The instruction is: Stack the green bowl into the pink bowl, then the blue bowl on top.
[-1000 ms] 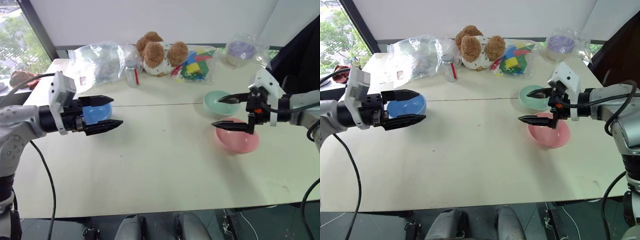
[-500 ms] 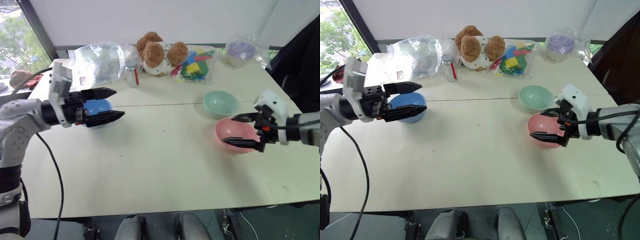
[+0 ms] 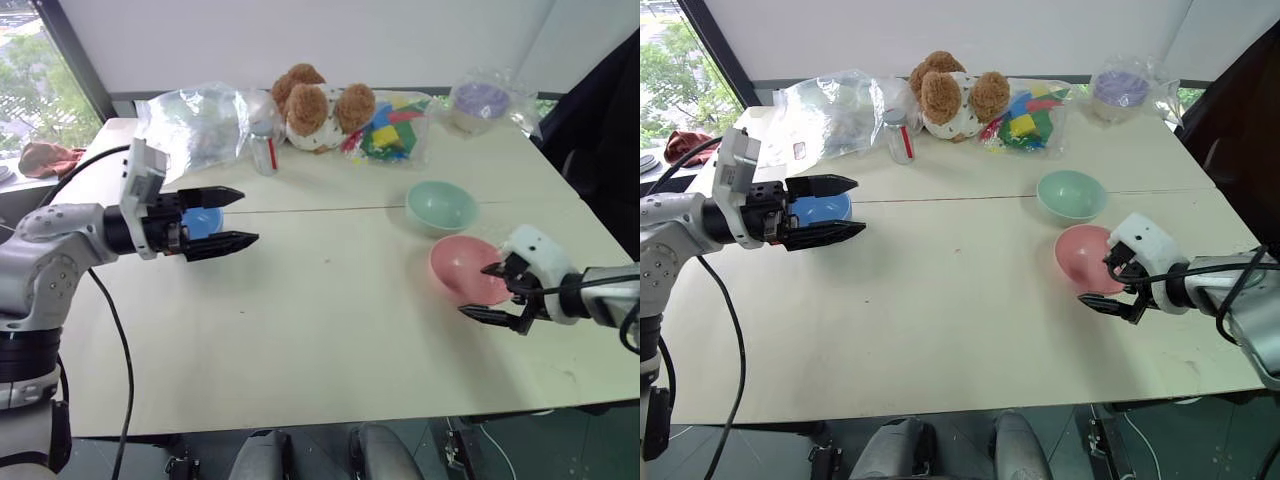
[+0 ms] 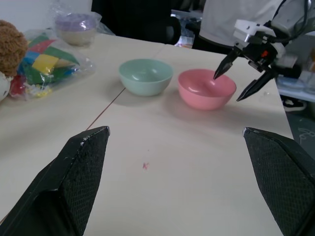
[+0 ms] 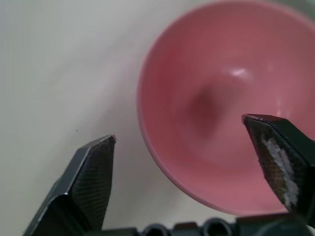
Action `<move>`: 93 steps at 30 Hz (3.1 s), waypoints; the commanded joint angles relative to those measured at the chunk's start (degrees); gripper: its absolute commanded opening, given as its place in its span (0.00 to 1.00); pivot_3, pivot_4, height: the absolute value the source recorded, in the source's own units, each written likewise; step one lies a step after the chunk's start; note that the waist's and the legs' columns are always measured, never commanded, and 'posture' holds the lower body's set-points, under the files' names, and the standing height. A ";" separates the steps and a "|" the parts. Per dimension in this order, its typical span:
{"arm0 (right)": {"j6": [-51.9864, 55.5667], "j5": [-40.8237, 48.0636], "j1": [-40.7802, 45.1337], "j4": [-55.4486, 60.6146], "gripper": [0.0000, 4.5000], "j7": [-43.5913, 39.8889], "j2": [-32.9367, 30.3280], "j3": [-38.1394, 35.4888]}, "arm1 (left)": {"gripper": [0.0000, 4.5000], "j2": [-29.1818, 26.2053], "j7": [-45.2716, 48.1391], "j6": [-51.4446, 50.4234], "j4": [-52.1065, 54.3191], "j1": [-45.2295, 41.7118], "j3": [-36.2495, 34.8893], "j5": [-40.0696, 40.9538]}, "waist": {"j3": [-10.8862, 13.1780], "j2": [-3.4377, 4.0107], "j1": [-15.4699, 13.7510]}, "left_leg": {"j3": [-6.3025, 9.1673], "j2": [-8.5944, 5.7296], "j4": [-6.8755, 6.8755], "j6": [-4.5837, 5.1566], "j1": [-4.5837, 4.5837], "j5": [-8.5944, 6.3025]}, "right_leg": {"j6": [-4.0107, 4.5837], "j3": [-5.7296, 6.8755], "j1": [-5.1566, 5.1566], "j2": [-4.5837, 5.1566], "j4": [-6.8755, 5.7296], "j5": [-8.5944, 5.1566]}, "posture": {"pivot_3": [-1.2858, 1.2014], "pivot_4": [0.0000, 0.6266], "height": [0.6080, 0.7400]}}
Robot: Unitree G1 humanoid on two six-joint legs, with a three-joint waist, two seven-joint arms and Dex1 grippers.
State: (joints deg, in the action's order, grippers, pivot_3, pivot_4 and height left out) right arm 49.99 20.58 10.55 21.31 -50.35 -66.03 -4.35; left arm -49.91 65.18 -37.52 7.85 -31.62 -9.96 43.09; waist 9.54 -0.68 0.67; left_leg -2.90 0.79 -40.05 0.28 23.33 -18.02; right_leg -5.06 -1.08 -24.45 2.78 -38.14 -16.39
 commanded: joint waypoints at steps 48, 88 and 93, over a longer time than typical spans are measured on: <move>-26.31 -18.07 43.49 -13.84 0.98 -27.90 22.32 22.69 | 1.00 -3.06 -4.02 -1.09 6.75 5.41 -6.59 1.68 | 0.01 0.00 0.13 | 0.04 0.03 -0.04 -0.12 0.02 0.06 | 0.00 0.06 -0.07 0.11 -0.09 0.00 | 0.52 0.24 1.00; -37.59 -20.99 48.85 -32.77 0.01 -34.96 24.11 20.64 | 1.00 -2.98 -2.97 0.57 4.15 2.33 -4.52 -0.14 | 0.04 0.05 1.64 | 0.01 0.07 0.15 -0.37 0.03 0.20 | 0.00 0.02 -0.17 0.09 -0.09 0.01 | 0.52 0.24 1.00; -35.55 -19.22 43.36 -16.79 0.01 -38.94 23.61 25.10 | 1.00 -3.08 -2.44 0.62 3.59 1.82 -4.03 -0.49 | 0.04 0.04 1.19 | 0.04 0.02 0.03 -0.13 0.06 0.07 | -0.01 0.05 -0.13 0.15 -0.09 0.01 | 0.52 0.24 1.00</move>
State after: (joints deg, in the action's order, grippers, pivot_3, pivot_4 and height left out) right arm 14.46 0.97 53.71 1.85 -88.76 -41.55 21.12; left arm -51.95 62.39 -37.26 10.89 -28.97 -13.07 42.69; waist 9.58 -0.64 1.86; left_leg -2.86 0.79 -40.06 0.17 23.38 -17.96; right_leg -5.07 -1.03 -24.54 2.96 -38.22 -16.38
